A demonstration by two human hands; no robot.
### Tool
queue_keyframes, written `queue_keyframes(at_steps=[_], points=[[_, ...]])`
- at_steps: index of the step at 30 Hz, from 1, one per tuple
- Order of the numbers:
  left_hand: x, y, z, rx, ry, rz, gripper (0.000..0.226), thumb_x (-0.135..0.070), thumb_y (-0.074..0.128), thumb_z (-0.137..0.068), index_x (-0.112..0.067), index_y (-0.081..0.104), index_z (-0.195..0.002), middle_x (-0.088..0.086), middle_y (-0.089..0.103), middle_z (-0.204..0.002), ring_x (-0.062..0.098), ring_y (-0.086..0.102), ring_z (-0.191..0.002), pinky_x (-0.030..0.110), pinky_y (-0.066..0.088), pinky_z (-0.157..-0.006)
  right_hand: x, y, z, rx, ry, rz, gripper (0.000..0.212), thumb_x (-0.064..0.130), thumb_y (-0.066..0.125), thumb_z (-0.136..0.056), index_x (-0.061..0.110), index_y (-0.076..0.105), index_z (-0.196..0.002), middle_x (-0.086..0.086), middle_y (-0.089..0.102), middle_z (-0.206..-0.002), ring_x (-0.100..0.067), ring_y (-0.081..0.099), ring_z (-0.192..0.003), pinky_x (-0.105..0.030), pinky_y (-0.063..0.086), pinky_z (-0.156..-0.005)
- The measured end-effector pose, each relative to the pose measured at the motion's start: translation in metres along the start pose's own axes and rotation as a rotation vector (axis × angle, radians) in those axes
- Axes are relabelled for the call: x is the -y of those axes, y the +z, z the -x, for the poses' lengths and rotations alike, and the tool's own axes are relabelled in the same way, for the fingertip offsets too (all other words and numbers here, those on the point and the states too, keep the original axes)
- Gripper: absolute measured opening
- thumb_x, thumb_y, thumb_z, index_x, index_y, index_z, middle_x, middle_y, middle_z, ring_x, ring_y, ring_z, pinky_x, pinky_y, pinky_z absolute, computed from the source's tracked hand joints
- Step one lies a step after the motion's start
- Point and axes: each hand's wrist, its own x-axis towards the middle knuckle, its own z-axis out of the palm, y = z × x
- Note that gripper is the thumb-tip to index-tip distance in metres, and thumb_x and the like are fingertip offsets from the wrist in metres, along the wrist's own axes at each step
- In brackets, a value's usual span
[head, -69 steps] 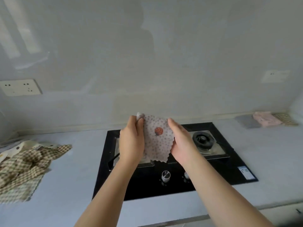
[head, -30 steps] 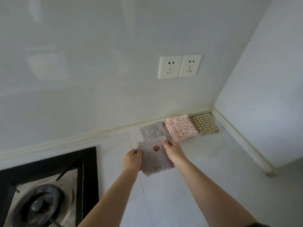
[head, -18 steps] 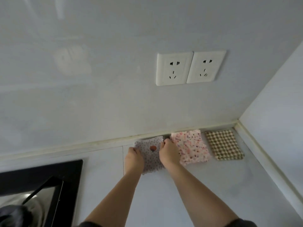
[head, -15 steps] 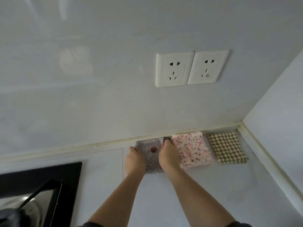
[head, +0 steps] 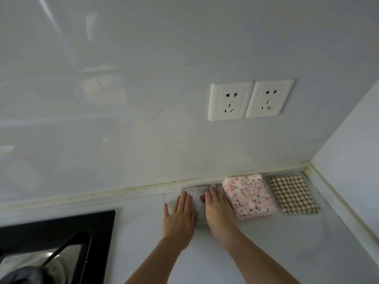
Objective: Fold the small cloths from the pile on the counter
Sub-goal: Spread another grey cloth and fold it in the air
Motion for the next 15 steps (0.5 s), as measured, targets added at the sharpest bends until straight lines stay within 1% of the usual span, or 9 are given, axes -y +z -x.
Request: queue_keyframes(at_steps=[3, 5, 8, 10, 11, 12, 13, 14, 15], points=[[0.004, -0.008, 0.001, 0.057, -0.037, 0.009, 0.063, -0.042, 0.019, -0.103, -0.015, -0.007, -0.154, 0.0, -0.012, -0.162, 0.016, -0.009, -0.149, 0.05, -0.001, -0.12, 0.0, 0.003, 0.001, 0.003, 0.011, 0.029, 0.065, 0.012, 0.092, -0.038, -0.001, 0.074, -0.1, -0.016, 0.072, -0.107, -0.034, 0.07, -0.097, -0.042, 0.059, -0.074], [0.015, -0.017, 0.016, 0.072, -0.063, 0.037, 0.064, -0.044, 0.02, -0.103, -0.014, -0.005, -0.154, 0.001, -0.009, -0.162, 0.016, -0.01, -0.149, 0.049, -0.002, -0.12, 0.003, -0.007, 0.011, -0.013, -0.005, 0.045, 0.068, 0.008, 0.091, -0.037, -0.001, 0.074, -0.103, -0.017, 0.071, -0.111, -0.035, 0.069, -0.102, -0.044, 0.058, -0.079], [0.042, -0.028, 0.063, 0.004, -0.044, 0.106, 0.06, -0.041, 0.023, -0.104, -0.016, 0.004, -0.154, 0.0, -0.003, -0.163, 0.015, -0.01, -0.148, 0.045, -0.003, -0.121, 0.022, -0.024, 0.043, -0.057, -0.037, -0.028, 0.073, 0.006, 0.089, -0.042, 0.0, 0.07, -0.112, -0.018, 0.066, -0.121, -0.036, 0.064, -0.112, -0.046, 0.054, -0.088], [0.068, -0.028, 0.105, -0.075, -0.027, 0.197, 0.053, -0.038, 0.028, -0.103, -0.021, 0.016, -0.152, -0.005, 0.007, -0.162, 0.013, -0.006, -0.149, 0.042, -0.002, -0.121, 0.046, -0.029, 0.076, -0.062, -0.051, -0.124, 0.072, 0.004, 0.089, -0.046, 0.001, 0.068, -0.115, -0.018, 0.064, -0.126, -0.036, 0.062, -0.115, -0.047, 0.053, -0.089], [0.082, -0.028, 0.126, -0.12, -0.016, 0.242, 0.049, -0.037, 0.031, -0.103, -0.023, 0.023, -0.15, -0.006, 0.014, -0.16, 0.012, -0.001, -0.149, 0.041, 0.001, -0.121, 0.062, -0.032, 0.094, -0.067, -0.059, -0.177, 0.069, 0.003, 0.088, -0.051, 0.002, 0.066, -0.117, -0.017, 0.062, -0.129, -0.036, 0.061, -0.118, -0.048, 0.051, -0.091], [0.098, -0.028, 0.15, -0.165, -0.007, 0.286, 0.046, -0.036, 0.032, -0.101, -0.025, 0.032, -0.145, -0.007, 0.022, -0.157, 0.013, 0.006, -0.149, 0.04, 0.005, -0.121, 0.08, -0.036, 0.114, -0.069, -0.075, -0.239, 0.064, 0.003, 0.083, -0.061, 0.002, 0.063, -0.122, -0.017, 0.057, -0.136, -0.036, 0.056, -0.124, -0.048, 0.047, -0.097], [0.114, -0.029, 0.173, -0.21, -0.005, 0.328, 0.043, -0.037, 0.034, -0.098, -0.024, 0.041, -0.139, -0.007, 0.032, -0.152, 0.015, 0.016, -0.147, 0.041, 0.012, -0.119, 0.1, -0.043, 0.134, -0.075, -0.091, -0.299, 0.059, 0.004, 0.073, -0.075, 0.004, 0.057, -0.131, -0.015, 0.048, -0.145, -0.035, 0.046, -0.134, -0.047, 0.039, -0.107], [0.13, -0.031, 0.198, -0.266, -0.002, 0.37, 0.044, -0.037, 0.034, -0.094, -0.023, 0.051, -0.131, -0.005, 0.043, -0.144, 0.018, 0.028, -0.143, 0.041, 0.021, -0.115, 0.12, -0.049, 0.155, -0.057, -0.094, -0.359, 0.055, 0.005, 0.061, -0.086, 0.006, 0.048, -0.139, -0.012, 0.037, -0.153, -0.031, 0.034, -0.143, -0.044, 0.029, -0.114], [0.147, -0.031, 0.223, -0.319, 0.005, 0.405, 0.044, -0.037, 0.035, -0.089, -0.02, 0.058, -0.123, -0.003, 0.052, -0.135, 0.021, 0.04, -0.137, 0.04, 0.029, -0.11, 0.141, -0.056, 0.177, -0.04, -0.095, -0.409, 0.053, 0.007, 0.052, -0.092, 0.008, 0.042, -0.144, -0.009, 0.03, -0.157, -0.027, 0.025, -0.147, -0.039, 0.022, -0.117]])
